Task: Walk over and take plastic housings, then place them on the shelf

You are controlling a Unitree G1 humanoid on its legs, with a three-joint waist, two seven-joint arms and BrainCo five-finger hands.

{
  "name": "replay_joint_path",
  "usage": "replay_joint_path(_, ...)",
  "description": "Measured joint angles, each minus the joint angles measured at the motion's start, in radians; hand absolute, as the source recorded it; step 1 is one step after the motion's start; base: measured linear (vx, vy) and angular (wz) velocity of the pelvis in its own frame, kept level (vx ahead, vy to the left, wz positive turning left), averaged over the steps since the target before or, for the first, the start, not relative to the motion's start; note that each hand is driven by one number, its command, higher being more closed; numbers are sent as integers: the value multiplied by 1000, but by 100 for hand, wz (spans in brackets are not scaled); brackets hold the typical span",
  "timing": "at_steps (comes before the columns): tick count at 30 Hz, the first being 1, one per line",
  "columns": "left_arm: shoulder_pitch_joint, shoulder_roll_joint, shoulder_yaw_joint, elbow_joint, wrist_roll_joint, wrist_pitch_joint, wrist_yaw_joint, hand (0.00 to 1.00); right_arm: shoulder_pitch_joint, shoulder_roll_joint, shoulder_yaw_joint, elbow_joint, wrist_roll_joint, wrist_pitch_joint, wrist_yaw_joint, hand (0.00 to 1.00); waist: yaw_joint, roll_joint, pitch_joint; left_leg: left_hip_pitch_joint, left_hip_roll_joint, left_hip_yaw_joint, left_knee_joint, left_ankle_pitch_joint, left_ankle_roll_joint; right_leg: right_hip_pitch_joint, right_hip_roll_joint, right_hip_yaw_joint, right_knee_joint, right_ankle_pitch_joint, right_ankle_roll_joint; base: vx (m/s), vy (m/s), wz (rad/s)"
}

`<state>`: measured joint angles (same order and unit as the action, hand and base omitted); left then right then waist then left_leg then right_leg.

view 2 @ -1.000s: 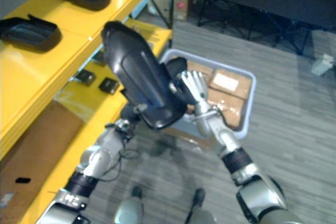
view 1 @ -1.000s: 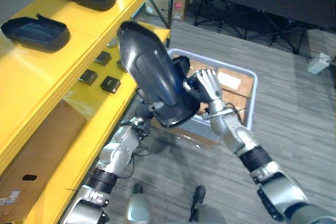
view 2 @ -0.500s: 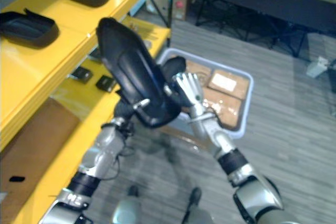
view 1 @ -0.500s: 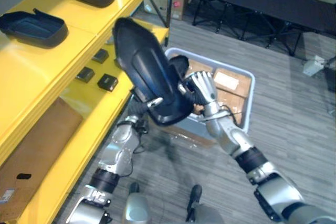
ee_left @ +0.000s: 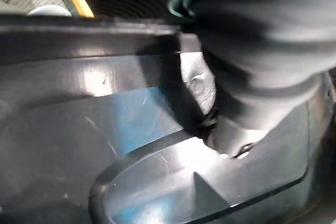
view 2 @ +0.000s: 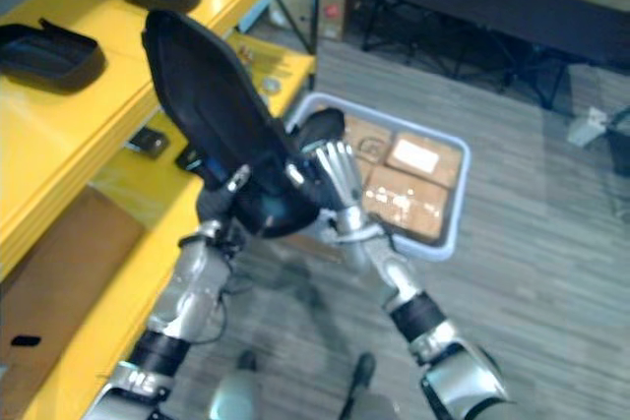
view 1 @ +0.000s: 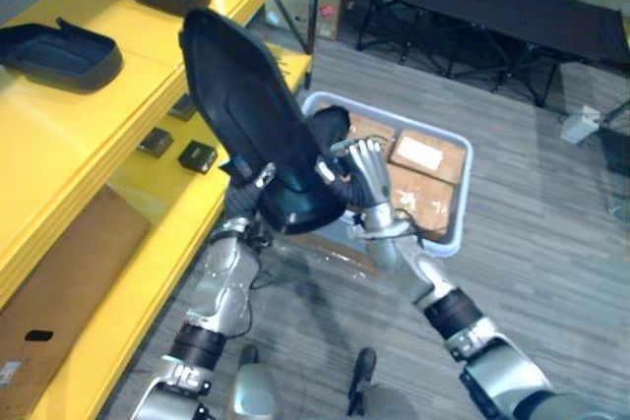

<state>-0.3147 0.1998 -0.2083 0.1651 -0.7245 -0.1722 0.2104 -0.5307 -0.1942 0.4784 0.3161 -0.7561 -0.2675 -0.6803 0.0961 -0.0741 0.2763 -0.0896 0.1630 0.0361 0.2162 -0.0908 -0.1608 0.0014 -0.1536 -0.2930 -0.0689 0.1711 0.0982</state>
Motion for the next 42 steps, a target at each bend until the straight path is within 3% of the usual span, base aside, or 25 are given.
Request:
replay_joint_path(1, 2, -9, 5, -3, -7, -1, 1, 100, 6, 5, 6, -1, 2, 0, -4, 0, 0, 0, 0, 0, 0, 1, 0, 0, 0, 0, 0, 0, -2, 0, 0, 0, 0, 0)
replay_joint_path(8, 11, -12, 20, -35, 1, -2, 24, 100, 21, 24, 36, -5, 71, -22, -16, 0, -1, 0, 0, 0, -1, 1, -3, 0, 0, 0, -1, -1, -8, 4, 1, -3, 2, 0)
replay_joint_path(17, 17, -20, 61, -145, 238, -2, 117, 100, 53, 26, 31, -3, 297, -43, 40, 0, 0, 0, -1, 4, -4, 2, -6, 0, 0, 4, -2, -3, -9, 5, 2, -3, 1, 0)
replay_joint_path(19, 41, -44, 83, -175, 306, -2, 142, 100, 56, 33, 21, -20, 347, -46, 76, 0, -1, 0, -1, 17, -4, 7, -10, 0, 0, 9, -2, 0, -9, 5, 2, -19, 13, -6)
replay_joint_path(21, 72, -75, 107, -194, 410, -2, 181, 100, 77, 34, -6, -75, 441, -83, 154, 0, -1, 2, -13, 25, -4, 8, -14, 0, 0, 15, -2, -1, -9, 4, 1, 0, 0, 0)
replay_joint_path(23, 108, -94, 155, -222, 523, 1, 230, 100, 88, 31, -48, -163, 628, -116, 314, 0, -2, 3, -17, 34, -4, 17, -16, 0, 0, 17, -2, 4, -9, 2, 0, -19, 13, -9)
replay_joint_path(24, 117, -93, 169, -229, 555, 1, 243, 100, 91, 31, -59, -187, 676, -120, 351, 0, -2, 4, -18, 36, -3, 20, -16, 0, 0, 17, -2, 7, -9, 2, 0, -28, 11, -11)
replay_joint_path(27, 162, -92, 252, -245, 743, 10, 304, 100, 117, 28, -130, -315, 984, -126, 540, 0, -4, 8, -39, 38, -2, 25, -15, -3, -2, 16, -1, 12, -9, -1, -1, -14, 9, -4)
replay_joint_path(31, 232, -96, 312, -272, 896, 34, 380, 100, 216, 25, -244, -428, 1239, -124, 667, 0, -9, 7, -62, 40, -2, 30, -9, -11, -1, 16, -1, 18, -9, -3, 2, 0, 19, -3)
replay_joint_path(34, 267, -100, 346, -283, 973, 45, 438, 100, 346, 25, -344, -484, 1334, -121, 694, 0, -24, 4, -71, 43, -1, 39, -4, -18, -1, 15, -2, 25, -9, -6, 4, -2, 25, -7)
replay_joint_path(39, 321, -131, 390, -294, 978, 42, 497, 100, 555, 44, -525, -494, 1369, -122, 683, 0, -56, 11, -95, 55, 3, 86, 2, -38, 2, -2, -2, 73, -9, -6, 9, 15, 36, -27)
replay_joint_path(42, 341, -162, 399, -309, 967, 7, 509, 100, 669, 88, -634, -427, 1371, -127, 652, 0, -90, 15, -101, 58, 5, 93, 1, -42, 0, -2, 0, 78, -9, -4, 12, 23, 21, -7)
